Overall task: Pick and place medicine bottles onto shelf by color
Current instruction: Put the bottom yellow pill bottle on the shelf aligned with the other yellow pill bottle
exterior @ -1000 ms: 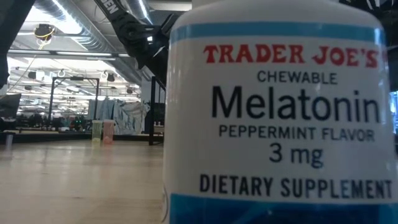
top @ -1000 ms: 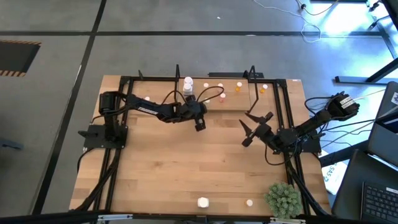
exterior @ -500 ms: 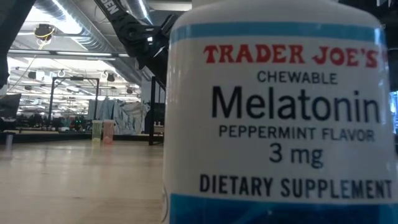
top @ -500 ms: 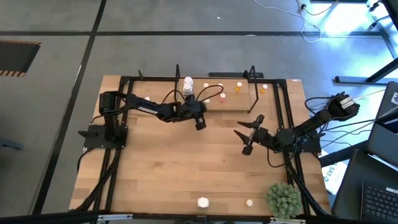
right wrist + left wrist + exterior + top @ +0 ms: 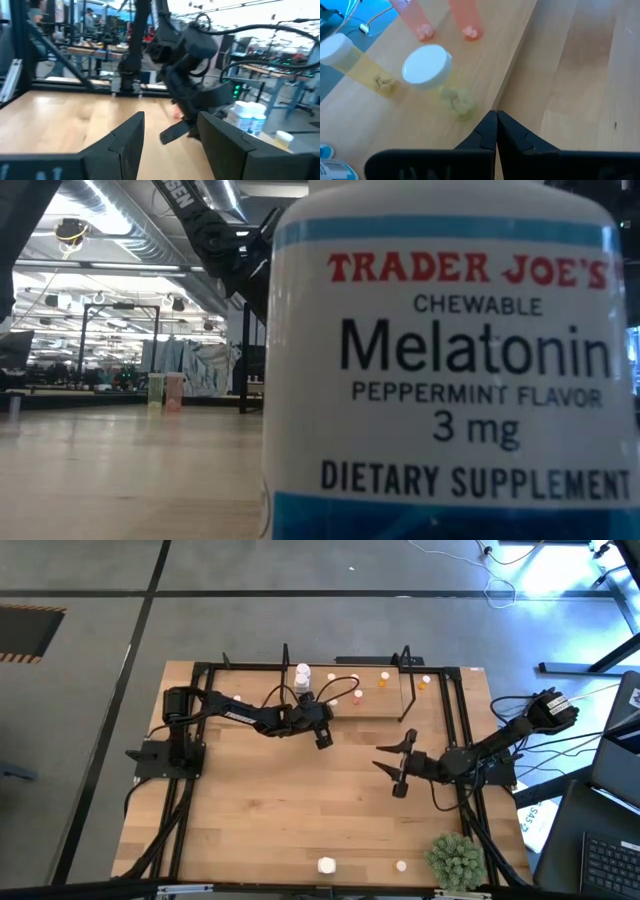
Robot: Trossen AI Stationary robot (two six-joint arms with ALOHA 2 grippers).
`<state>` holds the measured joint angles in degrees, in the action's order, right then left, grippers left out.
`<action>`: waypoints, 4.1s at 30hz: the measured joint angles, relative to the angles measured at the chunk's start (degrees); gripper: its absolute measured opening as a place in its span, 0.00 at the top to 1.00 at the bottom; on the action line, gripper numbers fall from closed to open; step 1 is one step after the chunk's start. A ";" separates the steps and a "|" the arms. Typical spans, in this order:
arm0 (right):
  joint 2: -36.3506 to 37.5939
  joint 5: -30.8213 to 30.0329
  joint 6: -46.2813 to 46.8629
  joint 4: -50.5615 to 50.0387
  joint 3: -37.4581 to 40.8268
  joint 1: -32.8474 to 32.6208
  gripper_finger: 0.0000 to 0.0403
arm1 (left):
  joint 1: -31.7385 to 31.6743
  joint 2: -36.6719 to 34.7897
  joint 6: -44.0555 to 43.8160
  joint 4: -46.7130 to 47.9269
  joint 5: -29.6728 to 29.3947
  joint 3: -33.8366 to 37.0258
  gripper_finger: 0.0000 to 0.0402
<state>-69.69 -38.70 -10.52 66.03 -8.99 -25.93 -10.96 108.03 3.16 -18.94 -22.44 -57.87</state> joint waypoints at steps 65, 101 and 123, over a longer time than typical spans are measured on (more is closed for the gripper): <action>8.35 22.31 14.71 -66.80 -25.18 9.92 0.53 | 1.26 5.29 -3.03 -6.87 -0.09 0.04 1.00; 8.35 22.30 14.71 -67.21 -25.18 9.92 0.53 | 0.88 5.01 -2.51 -7.38 -8.52 -0.02 1.00; 8.35 22.27 14.75 -67.18 -25.18 9.92 0.53 | -1.16 6.00 -1.00 -8.48 -8.33 -0.07 1.00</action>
<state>-61.34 -16.43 4.23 -1.15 -34.17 -16.01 -12.12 114.02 2.16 -27.42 -30.77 -57.93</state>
